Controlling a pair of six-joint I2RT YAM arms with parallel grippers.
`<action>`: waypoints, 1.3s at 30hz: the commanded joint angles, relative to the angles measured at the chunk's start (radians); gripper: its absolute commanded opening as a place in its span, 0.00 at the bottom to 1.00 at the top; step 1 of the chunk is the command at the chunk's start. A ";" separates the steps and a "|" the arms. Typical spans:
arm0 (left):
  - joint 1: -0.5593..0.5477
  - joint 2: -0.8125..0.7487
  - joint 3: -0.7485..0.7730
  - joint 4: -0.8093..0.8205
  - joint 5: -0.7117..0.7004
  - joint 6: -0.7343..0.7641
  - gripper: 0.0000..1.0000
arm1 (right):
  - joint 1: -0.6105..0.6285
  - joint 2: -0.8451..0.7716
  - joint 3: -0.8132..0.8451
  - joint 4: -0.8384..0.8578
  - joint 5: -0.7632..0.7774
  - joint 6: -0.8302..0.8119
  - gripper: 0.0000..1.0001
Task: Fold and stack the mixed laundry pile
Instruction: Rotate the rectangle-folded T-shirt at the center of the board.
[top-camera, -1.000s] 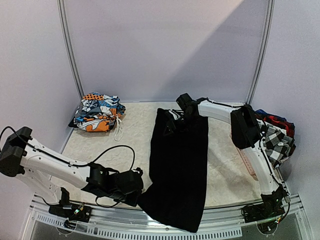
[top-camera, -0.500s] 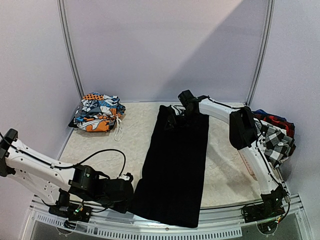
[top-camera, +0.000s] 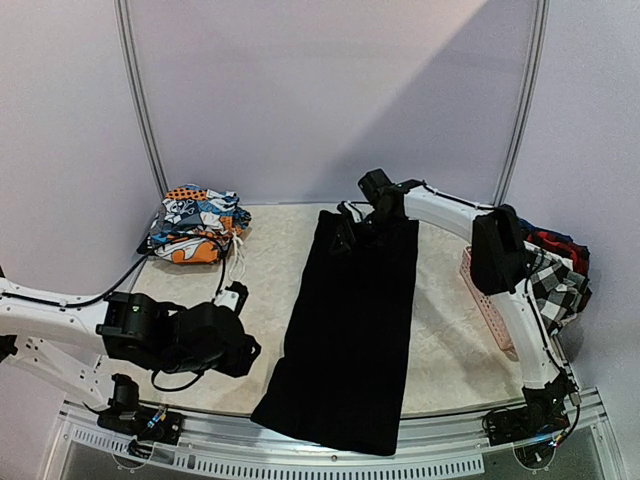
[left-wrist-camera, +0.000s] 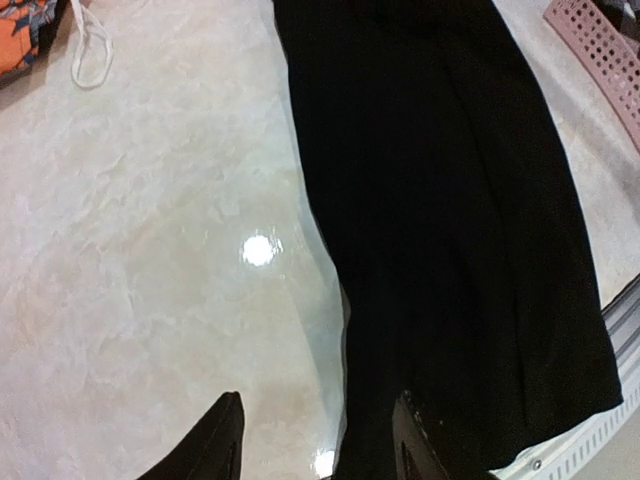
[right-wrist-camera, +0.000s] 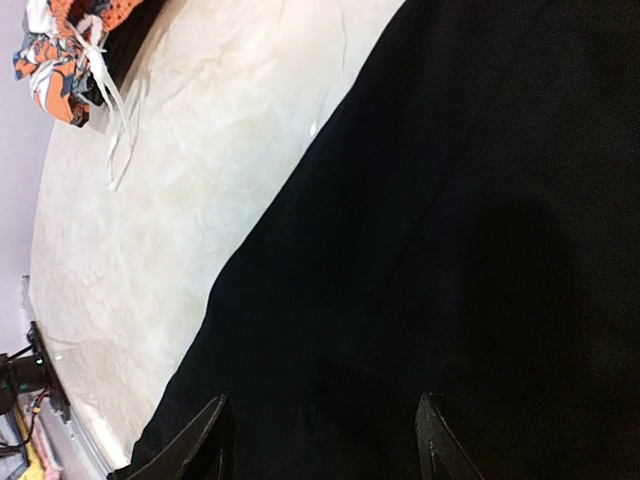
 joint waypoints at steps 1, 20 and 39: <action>0.114 0.005 0.040 0.122 -0.010 0.175 0.52 | 0.013 -0.238 -0.176 -0.017 0.276 0.000 0.63; 0.421 0.257 0.145 0.302 0.251 0.456 0.52 | -0.052 -0.321 -0.450 0.101 0.457 0.071 0.60; 0.468 0.169 -0.030 0.405 0.261 0.415 0.49 | -0.058 0.139 0.074 -0.099 0.358 0.021 0.57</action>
